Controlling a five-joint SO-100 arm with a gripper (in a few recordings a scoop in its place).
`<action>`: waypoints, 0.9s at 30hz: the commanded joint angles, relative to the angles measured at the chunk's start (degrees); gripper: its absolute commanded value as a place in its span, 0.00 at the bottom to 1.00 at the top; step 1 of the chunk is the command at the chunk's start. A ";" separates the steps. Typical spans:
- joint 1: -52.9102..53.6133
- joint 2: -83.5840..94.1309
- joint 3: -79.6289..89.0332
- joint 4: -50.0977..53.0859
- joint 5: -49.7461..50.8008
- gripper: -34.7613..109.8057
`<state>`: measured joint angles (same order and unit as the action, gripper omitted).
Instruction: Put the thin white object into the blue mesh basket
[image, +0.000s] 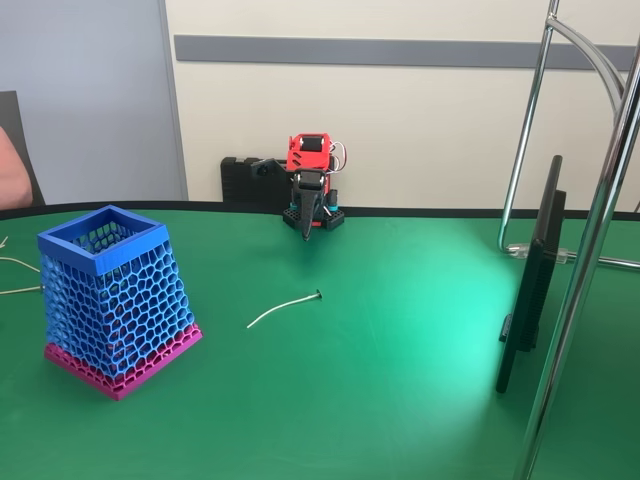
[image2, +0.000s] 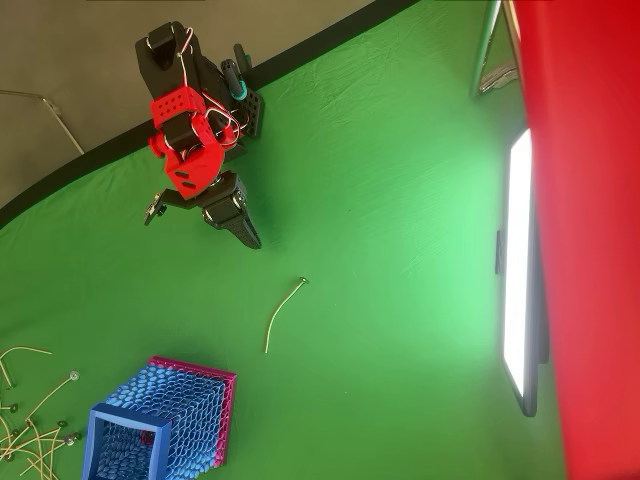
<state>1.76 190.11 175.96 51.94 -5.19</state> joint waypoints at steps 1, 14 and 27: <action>-1.76 0.44 0.70 -5.89 -0.88 0.25; -1.93 0.44 0.70 -5.01 0.18 0.25; -1.93 0.44 0.70 -2.55 0.97 0.25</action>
<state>0.09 190.11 176.22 49.13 -4.48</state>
